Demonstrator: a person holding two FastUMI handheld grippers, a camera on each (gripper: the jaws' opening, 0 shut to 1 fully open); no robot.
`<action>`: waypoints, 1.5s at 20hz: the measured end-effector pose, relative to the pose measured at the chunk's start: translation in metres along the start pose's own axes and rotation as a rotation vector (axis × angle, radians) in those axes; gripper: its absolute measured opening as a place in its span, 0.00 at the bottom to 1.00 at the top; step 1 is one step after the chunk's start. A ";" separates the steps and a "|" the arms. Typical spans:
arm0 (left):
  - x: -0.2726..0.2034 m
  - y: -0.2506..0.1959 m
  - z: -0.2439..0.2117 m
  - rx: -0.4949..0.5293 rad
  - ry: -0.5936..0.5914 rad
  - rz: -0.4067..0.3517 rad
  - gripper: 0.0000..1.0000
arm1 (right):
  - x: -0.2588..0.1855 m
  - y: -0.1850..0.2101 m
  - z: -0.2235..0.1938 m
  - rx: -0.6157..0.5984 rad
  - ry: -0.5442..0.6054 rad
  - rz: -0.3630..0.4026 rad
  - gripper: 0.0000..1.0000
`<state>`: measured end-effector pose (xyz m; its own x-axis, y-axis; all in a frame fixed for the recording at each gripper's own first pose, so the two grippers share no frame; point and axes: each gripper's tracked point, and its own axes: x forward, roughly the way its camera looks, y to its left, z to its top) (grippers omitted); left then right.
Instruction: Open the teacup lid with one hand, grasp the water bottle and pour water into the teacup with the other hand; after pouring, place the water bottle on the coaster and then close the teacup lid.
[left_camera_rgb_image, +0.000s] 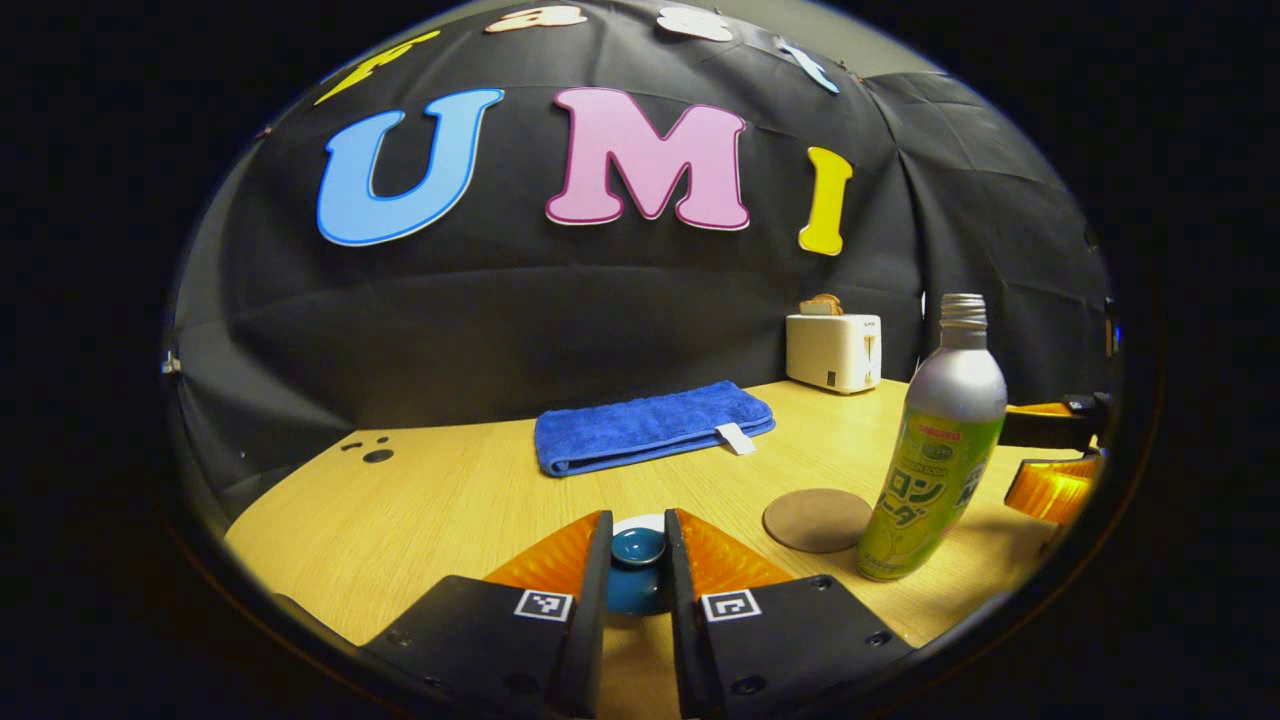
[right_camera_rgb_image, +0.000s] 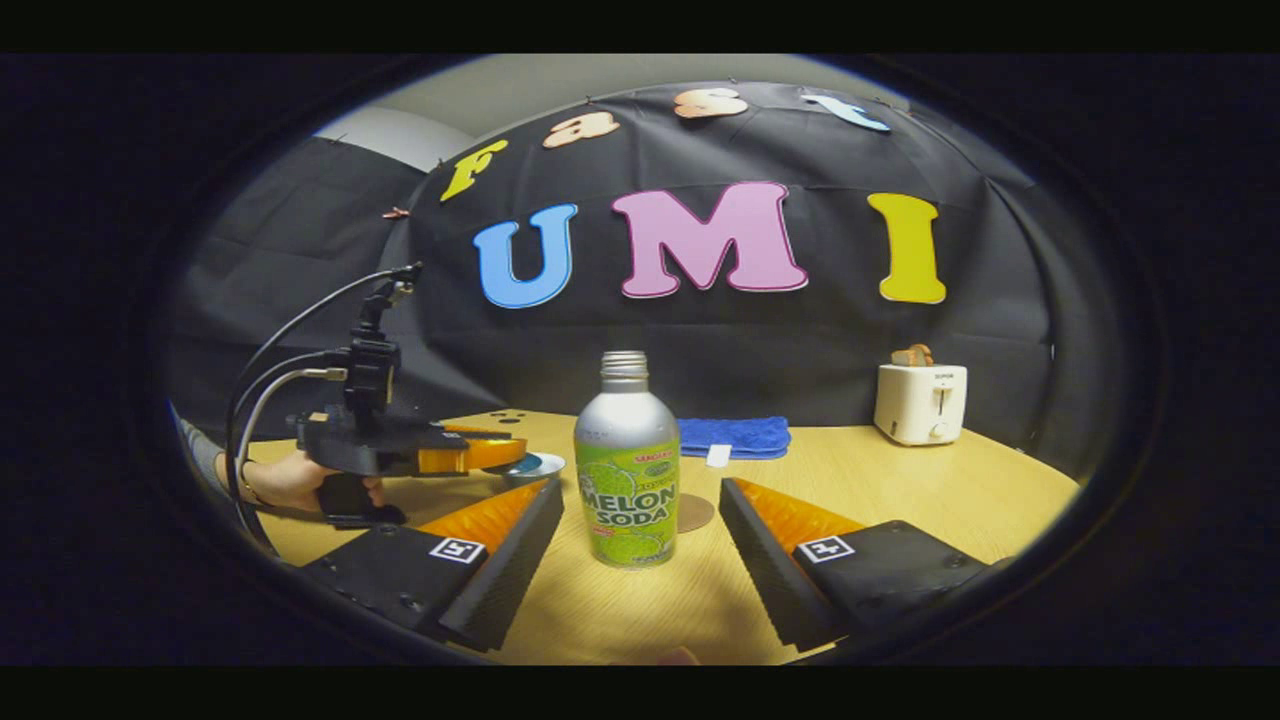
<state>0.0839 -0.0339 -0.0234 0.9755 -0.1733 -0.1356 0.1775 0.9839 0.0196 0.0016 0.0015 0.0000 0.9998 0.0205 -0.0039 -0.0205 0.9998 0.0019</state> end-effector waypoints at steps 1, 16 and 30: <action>-0.010 0.005 0.004 -0.015 -0.018 0.015 0.33 | 0.002 0.002 0.000 -0.001 0.001 0.002 0.98; -0.107 0.036 0.026 -0.140 -0.257 0.134 0.33 | 0.054 0.005 -0.004 -0.003 0.008 -0.073 0.98; -0.110 0.056 0.020 -0.132 -0.231 0.158 0.33 | 0.086 -0.023 0.017 -0.531 0.096 -0.170 0.79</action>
<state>-0.0108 0.0397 0.0125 0.9961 -0.0084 0.0876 0.0179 0.9939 -0.1085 0.0882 -0.0202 0.0171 0.9848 -0.1659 -0.0507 0.1172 0.8520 -0.5102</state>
